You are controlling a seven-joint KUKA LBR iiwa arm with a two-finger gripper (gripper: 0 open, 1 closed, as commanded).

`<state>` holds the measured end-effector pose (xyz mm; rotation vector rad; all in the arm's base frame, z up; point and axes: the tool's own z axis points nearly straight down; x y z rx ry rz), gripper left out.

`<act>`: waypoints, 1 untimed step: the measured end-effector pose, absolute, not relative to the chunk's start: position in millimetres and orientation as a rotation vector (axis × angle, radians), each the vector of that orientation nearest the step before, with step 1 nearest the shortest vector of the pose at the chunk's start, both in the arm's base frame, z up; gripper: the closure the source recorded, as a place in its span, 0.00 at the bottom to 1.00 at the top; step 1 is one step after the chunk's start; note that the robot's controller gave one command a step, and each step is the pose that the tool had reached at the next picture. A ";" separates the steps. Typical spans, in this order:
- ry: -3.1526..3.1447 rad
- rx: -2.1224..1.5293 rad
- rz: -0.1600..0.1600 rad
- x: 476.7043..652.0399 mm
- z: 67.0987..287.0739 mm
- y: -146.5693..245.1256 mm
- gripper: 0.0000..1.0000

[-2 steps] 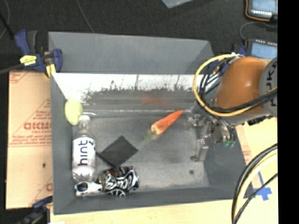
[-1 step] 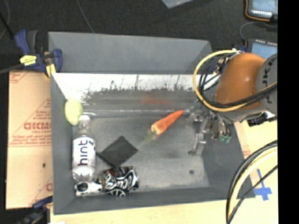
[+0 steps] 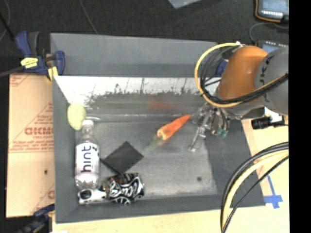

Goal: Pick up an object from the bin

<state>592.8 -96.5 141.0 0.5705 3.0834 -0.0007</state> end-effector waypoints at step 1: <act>3.120 0.266 -0.003 617.5 112.4 -92.3 0.00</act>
Offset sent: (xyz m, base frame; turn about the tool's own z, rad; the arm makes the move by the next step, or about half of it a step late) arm 0.0375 0.0520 -0.0586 -0.2953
